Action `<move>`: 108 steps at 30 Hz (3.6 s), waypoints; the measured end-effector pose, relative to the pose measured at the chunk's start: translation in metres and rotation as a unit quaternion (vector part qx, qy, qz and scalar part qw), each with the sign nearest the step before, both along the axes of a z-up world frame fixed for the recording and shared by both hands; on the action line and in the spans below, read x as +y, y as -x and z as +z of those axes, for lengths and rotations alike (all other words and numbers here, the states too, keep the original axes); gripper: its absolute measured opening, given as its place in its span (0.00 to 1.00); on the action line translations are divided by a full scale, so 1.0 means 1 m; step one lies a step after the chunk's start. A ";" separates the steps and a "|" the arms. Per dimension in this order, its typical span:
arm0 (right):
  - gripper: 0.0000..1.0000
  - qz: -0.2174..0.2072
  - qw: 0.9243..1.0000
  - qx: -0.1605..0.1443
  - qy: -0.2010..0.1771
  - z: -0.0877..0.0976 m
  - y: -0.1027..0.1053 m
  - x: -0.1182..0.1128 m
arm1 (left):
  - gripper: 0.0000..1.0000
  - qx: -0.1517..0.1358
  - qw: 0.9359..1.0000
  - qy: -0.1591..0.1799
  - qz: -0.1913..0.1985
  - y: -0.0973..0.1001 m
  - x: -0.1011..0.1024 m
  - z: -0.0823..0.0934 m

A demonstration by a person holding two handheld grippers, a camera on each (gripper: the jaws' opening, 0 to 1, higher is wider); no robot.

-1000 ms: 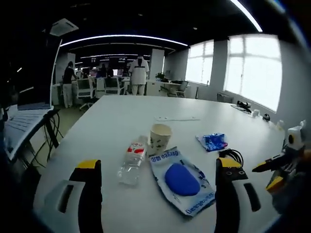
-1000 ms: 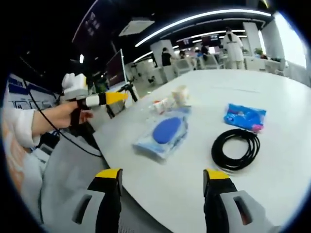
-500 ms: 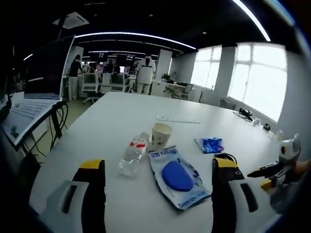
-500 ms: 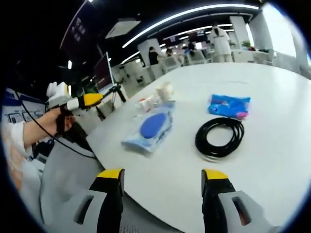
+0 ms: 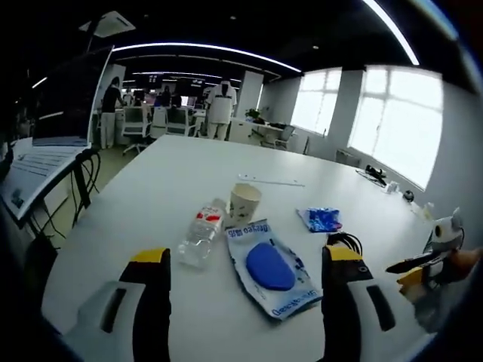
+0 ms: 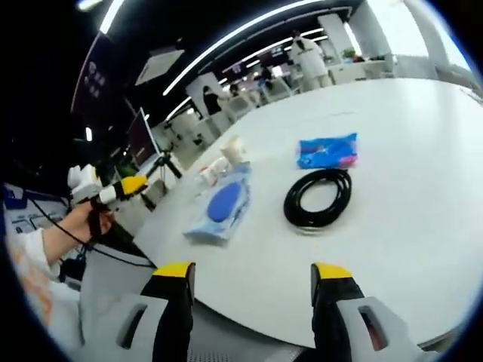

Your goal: Arrange the tabletop items into an orderly group along one side of the table until the central work area is clear of visible clutter.

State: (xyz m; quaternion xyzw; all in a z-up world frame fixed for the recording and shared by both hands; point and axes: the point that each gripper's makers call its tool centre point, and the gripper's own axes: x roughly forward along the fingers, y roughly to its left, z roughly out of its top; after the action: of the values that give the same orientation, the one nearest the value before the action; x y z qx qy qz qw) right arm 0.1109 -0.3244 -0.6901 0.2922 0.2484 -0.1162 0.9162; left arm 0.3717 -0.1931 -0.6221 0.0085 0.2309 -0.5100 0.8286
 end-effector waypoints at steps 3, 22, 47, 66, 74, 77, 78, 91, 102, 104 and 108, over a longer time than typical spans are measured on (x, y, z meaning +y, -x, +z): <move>0.63 -0.019 1.000 -0.009 -0.008 0.003 0.000 -0.003 | 0.83 0.006 1.000 0.004 0.005 -0.005 0.005 0.001; 0.62 -0.038 0.999 0.009 -0.018 -0.001 0.010 0.022 | 0.77 0.054 0.991 -0.114 -0.039 -0.036 -0.003 -0.045; 0.59 -0.095 0.994 0.009 -0.048 0.000 0.023 0.025 | 0.71 0.078 0.952 -0.259 -0.147 -0.070 -0.077 -0.111; 0.59 -0.117 0.992 0.009 -0.053 0.002 0.026 0.025 | 0.60 0.031 0.946 -0.292 -0.138 -0.089 -0.085 -0.137; 0.58 -0.115 0.992 0.008 -0.054 0.002 0.025 0.024 | 0.45 0.025 0.957 -0.263 -0.122 -0.094 -0.086 -0.133; 0.57 -0.111 0.992 0.009 -0.052 0.001 0.024 0.024 | 0.43 0.048 0.961 -0.252 -0.105 -0.097 -0.086 -0.132; 0.57 -0.108 0.993 0.009 -0.049 0.001 0.024 0.024 | 0.42 0.058 0.965 -0.237 -0.093 -0.097 -0.086 -0.129; 0.55 -0.084 0.996 0.003 -0.043 0.004 0.013 0.016 | 0.40 0.121 0.982 -0.140 -0.045 -0.091 -0.077 -0.093; 0.55 -0.055 0.997 -0.010 -0.046 0.003 -0.003 0.006 | 0.39 0.142 0.982 -0.120 -0.023 -0.072 -0.056 -0.088; 0.55 -0.048 0.998 -0.010 -0.047 0.002 -0.005 0.006 | 0.39 0.143 0.981 -0.128 -0.022 -0.067 -0.053 -0.095; 0.55 -0.040 0.998 -0.012 -0.049 0.002 -0.009 0.004 | 0.40 0.127 0.977 -0.165 -0.035 -0.058 -0.043 -0.113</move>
State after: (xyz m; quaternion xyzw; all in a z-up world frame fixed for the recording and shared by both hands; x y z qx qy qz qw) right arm 0.1197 -0.3204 -0.6881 0.3476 0.2308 -0.1367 0.8985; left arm 0.4295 -0.2356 -0.7349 0.0877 0.4149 -0.4903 0.7614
